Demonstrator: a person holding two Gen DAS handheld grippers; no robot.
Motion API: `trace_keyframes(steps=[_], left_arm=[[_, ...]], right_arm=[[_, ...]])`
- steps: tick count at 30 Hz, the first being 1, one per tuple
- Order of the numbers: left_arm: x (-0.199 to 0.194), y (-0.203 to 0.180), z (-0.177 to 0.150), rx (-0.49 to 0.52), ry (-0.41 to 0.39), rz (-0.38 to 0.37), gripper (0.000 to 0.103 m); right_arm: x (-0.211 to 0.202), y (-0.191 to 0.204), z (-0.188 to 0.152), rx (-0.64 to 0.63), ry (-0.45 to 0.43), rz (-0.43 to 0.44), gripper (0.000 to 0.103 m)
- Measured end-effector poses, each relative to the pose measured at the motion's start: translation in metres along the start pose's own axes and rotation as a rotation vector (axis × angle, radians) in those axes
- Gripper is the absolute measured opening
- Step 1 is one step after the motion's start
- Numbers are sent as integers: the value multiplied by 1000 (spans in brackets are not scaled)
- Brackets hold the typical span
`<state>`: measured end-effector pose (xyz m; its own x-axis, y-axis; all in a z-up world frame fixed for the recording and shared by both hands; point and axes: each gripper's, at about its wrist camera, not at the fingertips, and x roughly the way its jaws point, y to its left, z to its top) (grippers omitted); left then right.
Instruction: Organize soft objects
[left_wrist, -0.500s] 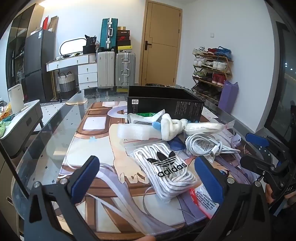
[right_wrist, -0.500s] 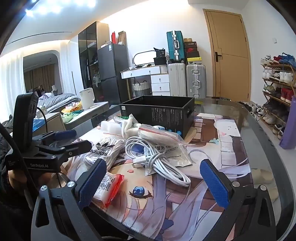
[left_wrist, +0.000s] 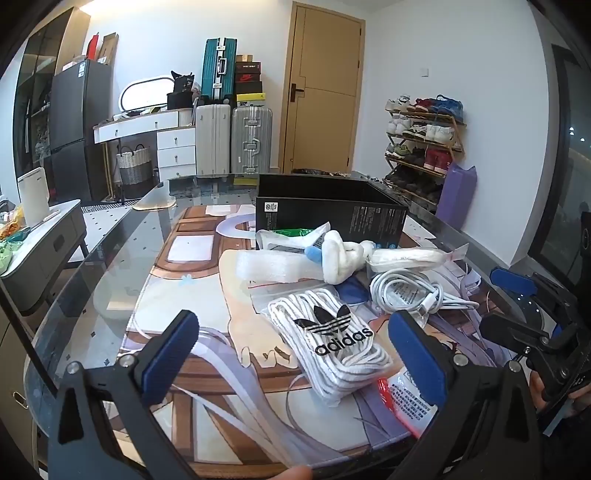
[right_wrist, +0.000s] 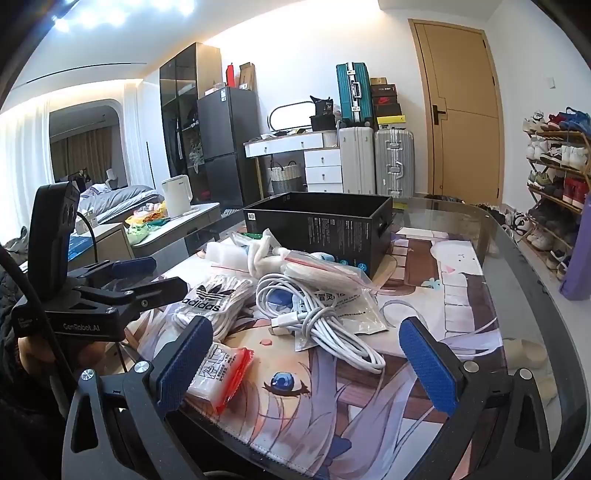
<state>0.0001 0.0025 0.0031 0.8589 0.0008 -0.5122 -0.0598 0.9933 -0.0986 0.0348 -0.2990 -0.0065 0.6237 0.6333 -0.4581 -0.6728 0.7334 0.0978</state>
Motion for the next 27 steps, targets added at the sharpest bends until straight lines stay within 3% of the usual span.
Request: trace_keyframes(steps=[27], left_arm=[[-3,-1,1,-10,-16,-2,103]], right_arm=[[0,-1,7,6,-10,9,102]])
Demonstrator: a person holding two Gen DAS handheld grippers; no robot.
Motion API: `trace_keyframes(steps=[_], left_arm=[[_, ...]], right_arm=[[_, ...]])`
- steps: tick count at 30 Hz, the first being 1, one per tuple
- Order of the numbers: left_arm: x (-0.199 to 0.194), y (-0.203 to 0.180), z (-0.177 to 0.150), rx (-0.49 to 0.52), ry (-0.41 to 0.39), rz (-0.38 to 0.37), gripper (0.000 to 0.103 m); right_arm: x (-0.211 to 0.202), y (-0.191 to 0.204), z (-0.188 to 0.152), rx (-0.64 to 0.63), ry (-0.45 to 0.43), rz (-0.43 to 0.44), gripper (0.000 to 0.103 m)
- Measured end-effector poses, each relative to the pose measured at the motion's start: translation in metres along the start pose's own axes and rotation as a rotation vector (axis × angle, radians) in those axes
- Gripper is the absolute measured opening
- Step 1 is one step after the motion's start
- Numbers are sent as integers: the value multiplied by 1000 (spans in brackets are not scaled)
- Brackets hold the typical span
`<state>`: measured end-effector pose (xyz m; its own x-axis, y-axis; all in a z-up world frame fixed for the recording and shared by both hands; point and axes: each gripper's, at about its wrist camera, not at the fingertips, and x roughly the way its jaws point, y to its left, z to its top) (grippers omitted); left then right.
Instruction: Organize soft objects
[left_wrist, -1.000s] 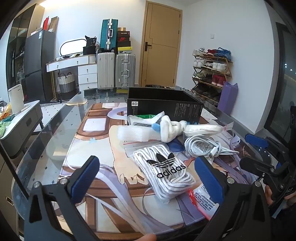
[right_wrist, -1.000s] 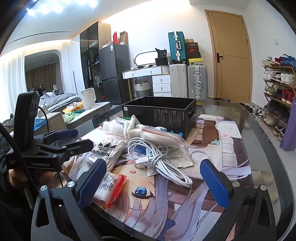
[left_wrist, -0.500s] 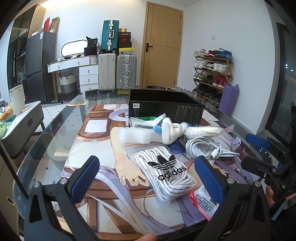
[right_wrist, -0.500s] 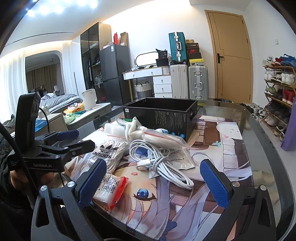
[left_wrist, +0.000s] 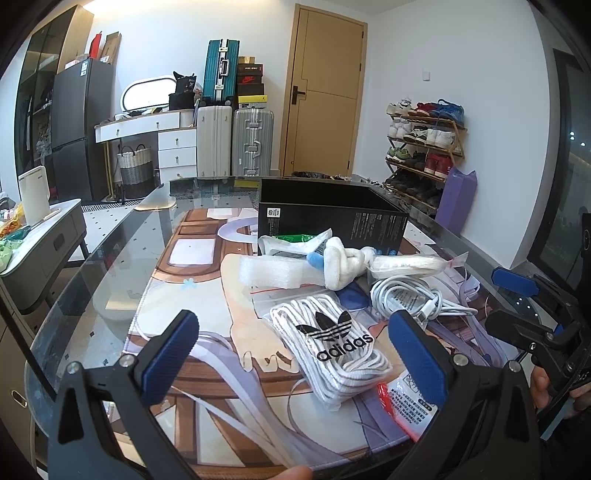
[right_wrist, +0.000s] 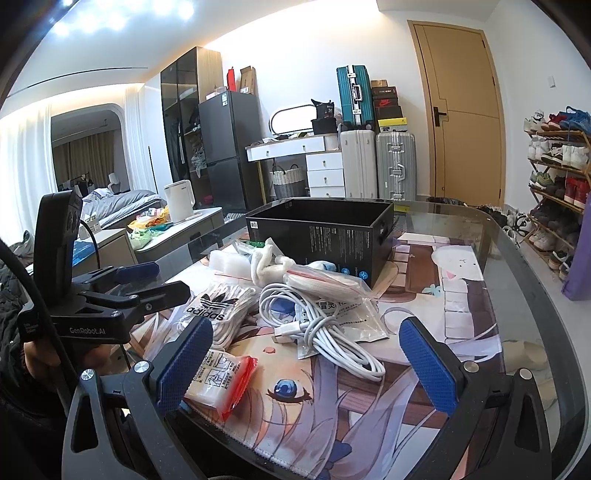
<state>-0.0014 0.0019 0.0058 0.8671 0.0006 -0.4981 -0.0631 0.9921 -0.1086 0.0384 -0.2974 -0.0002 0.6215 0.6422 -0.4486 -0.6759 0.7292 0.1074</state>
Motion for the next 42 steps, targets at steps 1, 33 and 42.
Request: trace_keyframes(steps=[1,33,42], left_arm=[[0,0,0,1,-2,0,103],[-1,6,3,-12,-6,9,103],[-2,6,4,-12,-10,4,103]], right_arm=[[-1,0,0,0,1,0,102],[3,16,-4,-17,54,50,102],[11,23,-8,-38,104,64,102]])
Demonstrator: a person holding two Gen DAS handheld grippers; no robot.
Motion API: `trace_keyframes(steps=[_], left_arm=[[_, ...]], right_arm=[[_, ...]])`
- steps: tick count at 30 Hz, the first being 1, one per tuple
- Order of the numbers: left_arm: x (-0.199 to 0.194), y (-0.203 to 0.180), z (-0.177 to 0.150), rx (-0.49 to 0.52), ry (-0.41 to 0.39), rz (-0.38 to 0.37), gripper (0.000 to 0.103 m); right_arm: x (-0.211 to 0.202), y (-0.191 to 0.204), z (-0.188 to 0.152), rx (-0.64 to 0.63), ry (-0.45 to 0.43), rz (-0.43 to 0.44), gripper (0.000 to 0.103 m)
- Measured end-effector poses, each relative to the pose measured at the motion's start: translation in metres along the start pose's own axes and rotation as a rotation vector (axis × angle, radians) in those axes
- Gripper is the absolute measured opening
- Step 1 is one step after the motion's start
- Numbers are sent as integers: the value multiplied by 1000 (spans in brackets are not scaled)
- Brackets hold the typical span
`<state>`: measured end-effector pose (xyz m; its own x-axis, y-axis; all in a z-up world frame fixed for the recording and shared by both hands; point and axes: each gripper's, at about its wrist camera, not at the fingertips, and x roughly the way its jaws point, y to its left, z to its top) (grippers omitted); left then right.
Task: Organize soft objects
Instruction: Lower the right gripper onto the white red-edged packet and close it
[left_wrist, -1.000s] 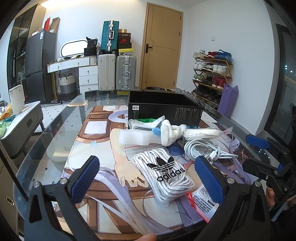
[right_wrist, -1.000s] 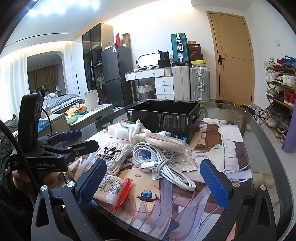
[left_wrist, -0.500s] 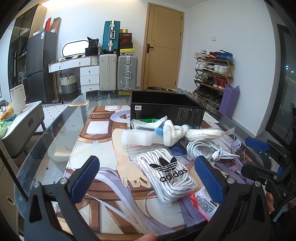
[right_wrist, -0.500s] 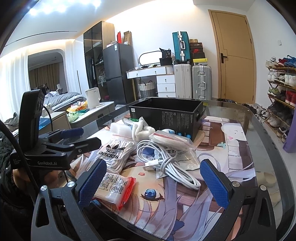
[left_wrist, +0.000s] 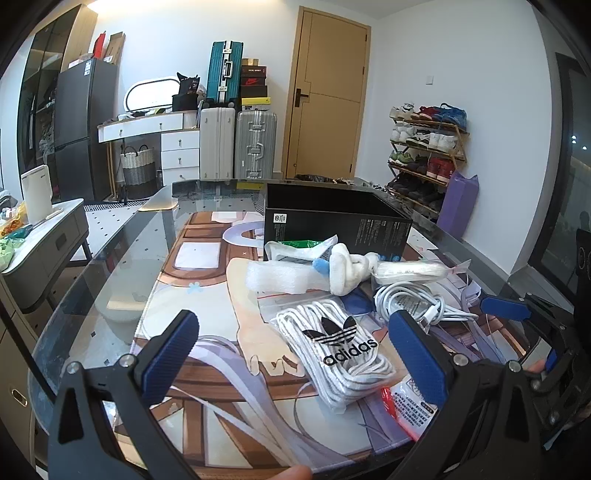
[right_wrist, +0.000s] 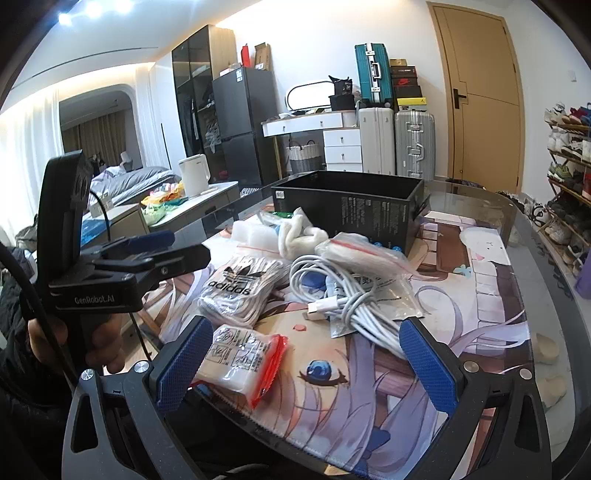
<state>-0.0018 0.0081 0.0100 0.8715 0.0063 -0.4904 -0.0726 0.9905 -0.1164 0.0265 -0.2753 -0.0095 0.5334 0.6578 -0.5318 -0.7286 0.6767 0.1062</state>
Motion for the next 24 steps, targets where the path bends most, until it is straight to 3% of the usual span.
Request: trace_keyframes(steps=[24], left_arm=[[4,7,0,-16,15,27,103]], right_arm=[[28,33,-11,-56,100,101,102]])
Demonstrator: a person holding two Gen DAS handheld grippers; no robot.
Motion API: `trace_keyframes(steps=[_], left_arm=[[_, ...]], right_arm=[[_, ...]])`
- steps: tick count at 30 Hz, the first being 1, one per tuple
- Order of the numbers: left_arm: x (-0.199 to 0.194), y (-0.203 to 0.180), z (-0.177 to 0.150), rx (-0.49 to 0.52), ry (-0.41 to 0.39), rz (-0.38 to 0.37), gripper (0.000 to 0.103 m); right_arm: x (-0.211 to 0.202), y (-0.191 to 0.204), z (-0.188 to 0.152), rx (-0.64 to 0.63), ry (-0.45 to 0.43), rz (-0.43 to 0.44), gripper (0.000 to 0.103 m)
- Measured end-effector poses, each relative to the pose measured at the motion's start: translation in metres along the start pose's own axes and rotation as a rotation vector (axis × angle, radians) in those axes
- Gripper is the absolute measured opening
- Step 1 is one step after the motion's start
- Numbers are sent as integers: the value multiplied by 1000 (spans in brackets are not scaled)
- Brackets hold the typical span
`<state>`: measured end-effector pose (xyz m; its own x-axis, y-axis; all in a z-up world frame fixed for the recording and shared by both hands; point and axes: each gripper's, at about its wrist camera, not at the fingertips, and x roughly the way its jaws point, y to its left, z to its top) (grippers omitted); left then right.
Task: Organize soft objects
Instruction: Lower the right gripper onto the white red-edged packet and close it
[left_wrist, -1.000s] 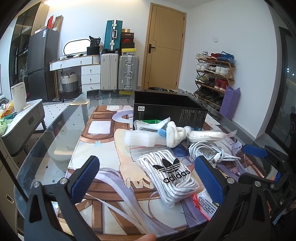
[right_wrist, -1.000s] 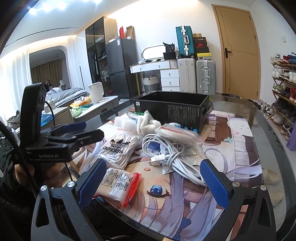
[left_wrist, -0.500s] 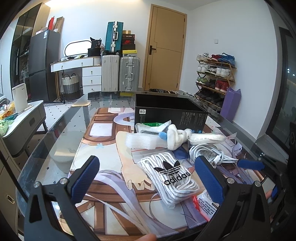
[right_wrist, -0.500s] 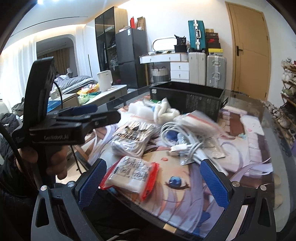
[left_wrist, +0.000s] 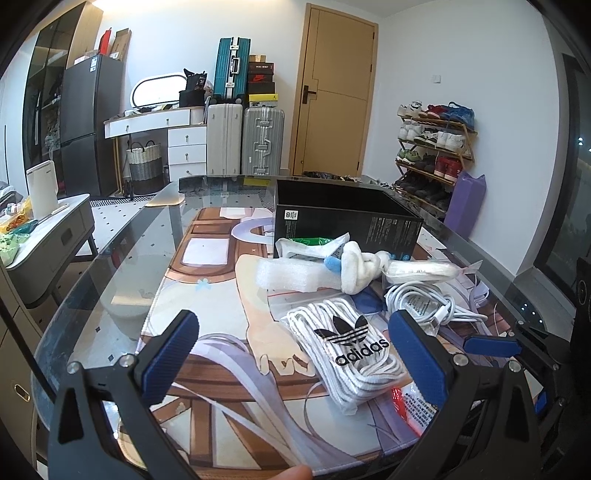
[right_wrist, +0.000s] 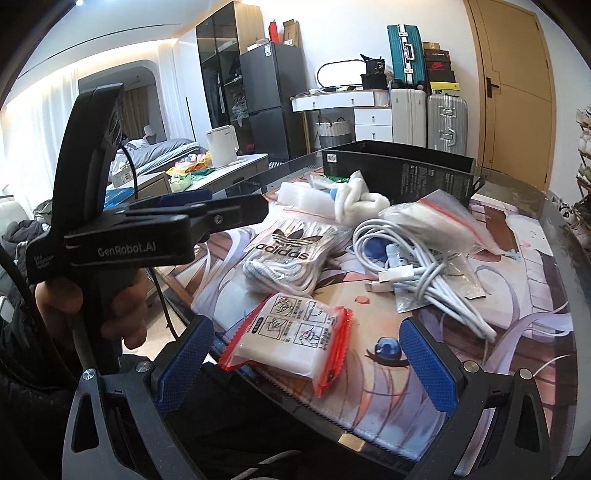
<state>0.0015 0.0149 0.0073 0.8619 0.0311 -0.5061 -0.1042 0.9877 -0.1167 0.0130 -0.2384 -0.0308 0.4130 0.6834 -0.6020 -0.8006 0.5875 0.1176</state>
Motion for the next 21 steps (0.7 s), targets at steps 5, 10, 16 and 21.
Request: trace_keyframes(steps=[5,10,16,21], left_arm=[[1,0,0,1,-1,1,103],[1,-1,-1,3,3,2,103],[1,-3,-3,14,8,1,103],[2,-8,-3,28,16,0,103]], right_arm=[[5,7,-2,-12,-1,-1,102],[11,10,-1,-23,12,-7,97],[16,12,-2,-16,20,-14,79],[14,11,-3,-23,8,-9,68]])
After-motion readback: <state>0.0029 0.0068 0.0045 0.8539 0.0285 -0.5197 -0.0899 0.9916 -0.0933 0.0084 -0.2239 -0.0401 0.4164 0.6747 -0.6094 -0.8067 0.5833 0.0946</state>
